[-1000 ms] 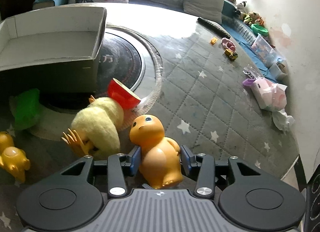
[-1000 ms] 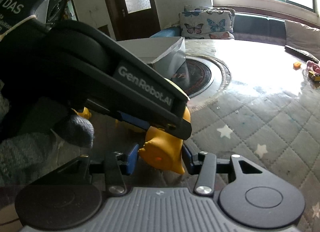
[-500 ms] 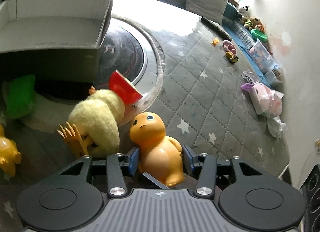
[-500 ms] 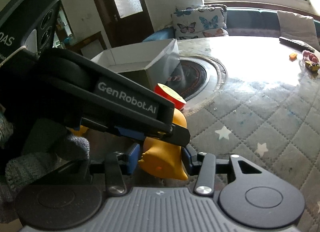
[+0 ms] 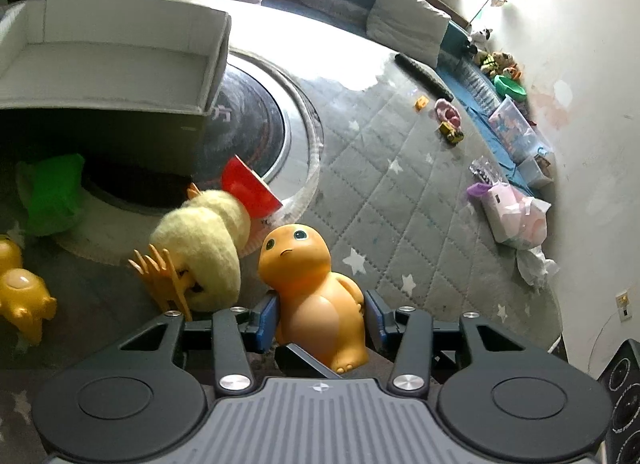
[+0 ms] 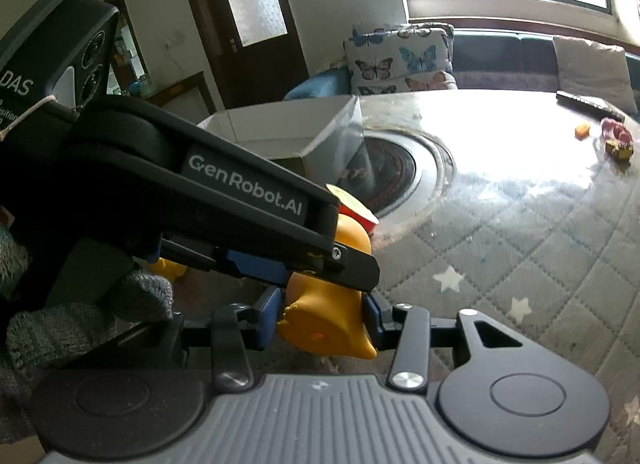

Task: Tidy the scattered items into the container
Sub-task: 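Lift the orange duck with the left gripper and carry it over the box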

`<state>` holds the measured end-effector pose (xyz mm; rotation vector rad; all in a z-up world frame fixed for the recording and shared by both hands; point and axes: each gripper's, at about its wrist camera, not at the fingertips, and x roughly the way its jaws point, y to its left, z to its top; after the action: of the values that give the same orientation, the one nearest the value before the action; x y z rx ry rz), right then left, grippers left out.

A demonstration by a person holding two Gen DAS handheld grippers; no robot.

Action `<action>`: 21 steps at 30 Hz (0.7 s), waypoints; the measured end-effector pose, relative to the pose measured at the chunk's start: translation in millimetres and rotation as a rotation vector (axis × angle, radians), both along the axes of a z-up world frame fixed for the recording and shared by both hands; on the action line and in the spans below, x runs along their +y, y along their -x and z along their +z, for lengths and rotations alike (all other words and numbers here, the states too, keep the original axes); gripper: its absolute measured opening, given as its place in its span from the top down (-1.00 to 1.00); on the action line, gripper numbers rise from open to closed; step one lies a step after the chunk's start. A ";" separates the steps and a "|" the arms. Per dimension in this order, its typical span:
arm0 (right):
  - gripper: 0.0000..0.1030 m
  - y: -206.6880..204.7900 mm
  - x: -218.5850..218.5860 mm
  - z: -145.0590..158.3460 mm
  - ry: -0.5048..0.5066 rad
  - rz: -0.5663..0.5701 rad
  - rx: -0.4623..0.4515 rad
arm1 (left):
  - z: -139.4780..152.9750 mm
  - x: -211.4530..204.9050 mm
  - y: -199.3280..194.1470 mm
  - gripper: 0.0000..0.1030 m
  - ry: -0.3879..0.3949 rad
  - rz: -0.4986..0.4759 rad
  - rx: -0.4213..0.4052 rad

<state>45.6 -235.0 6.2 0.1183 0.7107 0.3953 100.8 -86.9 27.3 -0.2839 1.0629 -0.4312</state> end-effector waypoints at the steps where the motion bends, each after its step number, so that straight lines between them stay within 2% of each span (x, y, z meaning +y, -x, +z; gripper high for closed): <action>1: 0.15 -0.8 2.5 2.8 0.005 0.004 -0.011 | 3.8 0.9 0.6 0.06 -0.003 0.001 -0.010; 6: 0.15 -15.6 19.0 23.1 0.007 0.040 -0.075 | 30.7 16.0 -6.6 0.06 -0.005 0.038 -0.080; 12: 0.15 -55.1 54.9 43.9 0.015 0.095 -0.143 | 57.3 43.7 -36.4 0.06 -0.024 0.100 -0.147; 17: 0.15 -99.1 88.3 51.2 0.023 0.116 -0.160 | 64.2 64.1 -75.5 0.06 -0.050 0.134 -0.176; 21: 0.14 -133.3 105.0 48.1 0.016 0.119 -0.152 | 60.8 76.8 -109.4 0.06 -0.061 0.142 -0.167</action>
<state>178.9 -130.1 54.3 0.0307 0.5722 0.5072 210.2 -10.1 88.0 -0.2624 0.8843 -0.2887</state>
